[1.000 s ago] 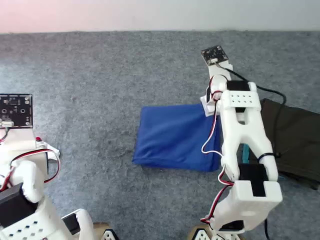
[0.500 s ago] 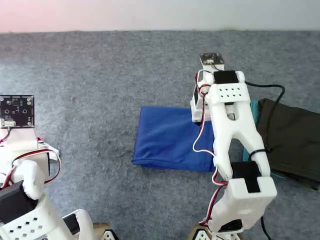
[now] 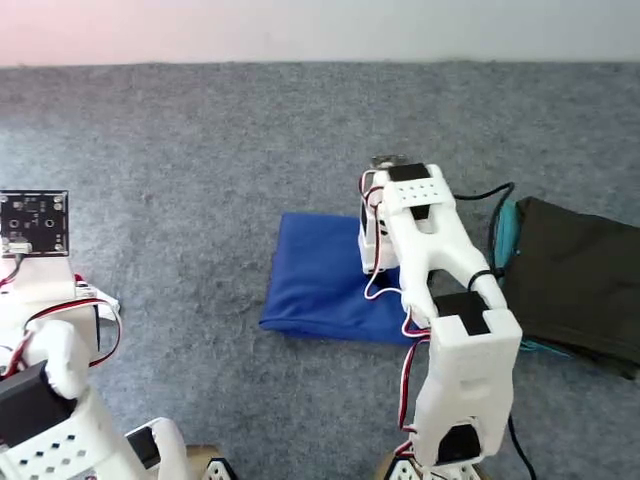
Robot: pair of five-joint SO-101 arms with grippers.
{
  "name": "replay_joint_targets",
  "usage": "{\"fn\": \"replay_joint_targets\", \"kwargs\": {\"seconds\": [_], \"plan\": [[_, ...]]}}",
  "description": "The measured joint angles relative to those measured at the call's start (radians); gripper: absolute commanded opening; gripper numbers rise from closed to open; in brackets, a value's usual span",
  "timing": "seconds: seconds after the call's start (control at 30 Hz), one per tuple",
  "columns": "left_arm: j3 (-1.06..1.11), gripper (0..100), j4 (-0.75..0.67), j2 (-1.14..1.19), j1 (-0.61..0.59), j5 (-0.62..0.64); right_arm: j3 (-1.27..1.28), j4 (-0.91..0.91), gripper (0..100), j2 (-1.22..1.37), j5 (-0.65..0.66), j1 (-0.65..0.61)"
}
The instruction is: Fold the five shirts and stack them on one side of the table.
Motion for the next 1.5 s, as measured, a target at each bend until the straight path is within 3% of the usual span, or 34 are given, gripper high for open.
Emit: {"fn": "replay_joint_targets", "kwargs": {"seconds": [0.23,0.37,0.47,0.73,0.83,0.9,1.0,1.1,1.3,1.5], "plan": [[0.000,1,0.000,0.000,0.002,0.000,0.000,0.002,1.1,0.000,0.094,0.003],[0.000,1,0.000,0.000,0.002,0.000,0.000,0.000,1.1,0.000,0.241,0.037],[0.000,1,0.000,0.000,0.002,0.000,-0.034,-0.005,1.1,0.012,0.459,0.092],[0.000,1,0.000,0.000,0.002,0.000,-0.184,-0.137,1.1,0.015,1.211,0.206],[0.032,1,0.000,-0.002,0.003,0.000,-0.215,-0.155,1.6,0.015,1.358,0.178],[0.048,1,0.000,0.000,0.002,0.000,-0.216,-0.198,4.1,0.015,1.384,0.152],[0.048,1,0.000,0.000,0.003,0.000,-0.216,-0.235,18.0,0.021,1.376,0.133],[0.048,1,0.000,0.000,0.002,0.000,-0.219,-0.247,22.1,0.021,1.277,0.140],[0.049,1,0.000,0.000,0.003,0.000,-0.295,-0.259,22.3,0.021,0.764,0.138],[0.049,1,0.000,0.000,0.002,0.000,-0.327,-0.097,22.3,0.008,0.219,0.115]]}}
